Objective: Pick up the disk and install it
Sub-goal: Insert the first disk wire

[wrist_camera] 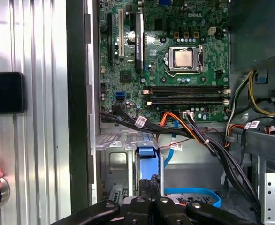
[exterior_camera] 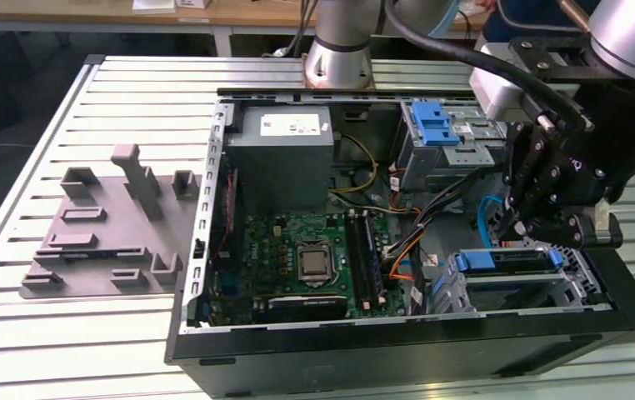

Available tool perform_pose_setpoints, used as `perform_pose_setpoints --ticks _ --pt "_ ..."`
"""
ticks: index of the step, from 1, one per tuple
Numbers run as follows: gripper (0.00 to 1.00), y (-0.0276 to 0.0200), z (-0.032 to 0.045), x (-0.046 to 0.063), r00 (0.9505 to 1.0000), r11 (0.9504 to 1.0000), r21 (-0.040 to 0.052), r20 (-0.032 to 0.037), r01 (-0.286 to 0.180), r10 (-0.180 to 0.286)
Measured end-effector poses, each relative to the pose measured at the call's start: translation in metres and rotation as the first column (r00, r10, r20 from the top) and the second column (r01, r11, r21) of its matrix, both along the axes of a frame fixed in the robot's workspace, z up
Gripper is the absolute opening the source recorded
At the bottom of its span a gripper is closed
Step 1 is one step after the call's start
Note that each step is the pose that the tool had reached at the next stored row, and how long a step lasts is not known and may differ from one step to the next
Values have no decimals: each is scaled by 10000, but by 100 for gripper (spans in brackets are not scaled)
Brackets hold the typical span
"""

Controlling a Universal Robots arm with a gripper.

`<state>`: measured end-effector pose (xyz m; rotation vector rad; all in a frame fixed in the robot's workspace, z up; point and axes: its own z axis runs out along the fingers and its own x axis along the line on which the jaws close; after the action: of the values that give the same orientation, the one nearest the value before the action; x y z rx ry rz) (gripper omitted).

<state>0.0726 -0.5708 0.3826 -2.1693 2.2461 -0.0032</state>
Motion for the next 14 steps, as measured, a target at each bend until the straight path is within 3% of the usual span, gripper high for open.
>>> perform_pose_setpoints --ticks 5,14 --pt "11 7 -5 45 10000 10000 4 0 -1 1" --pt "11 71 -5 228 10000 10000 2 -1 -1 1"
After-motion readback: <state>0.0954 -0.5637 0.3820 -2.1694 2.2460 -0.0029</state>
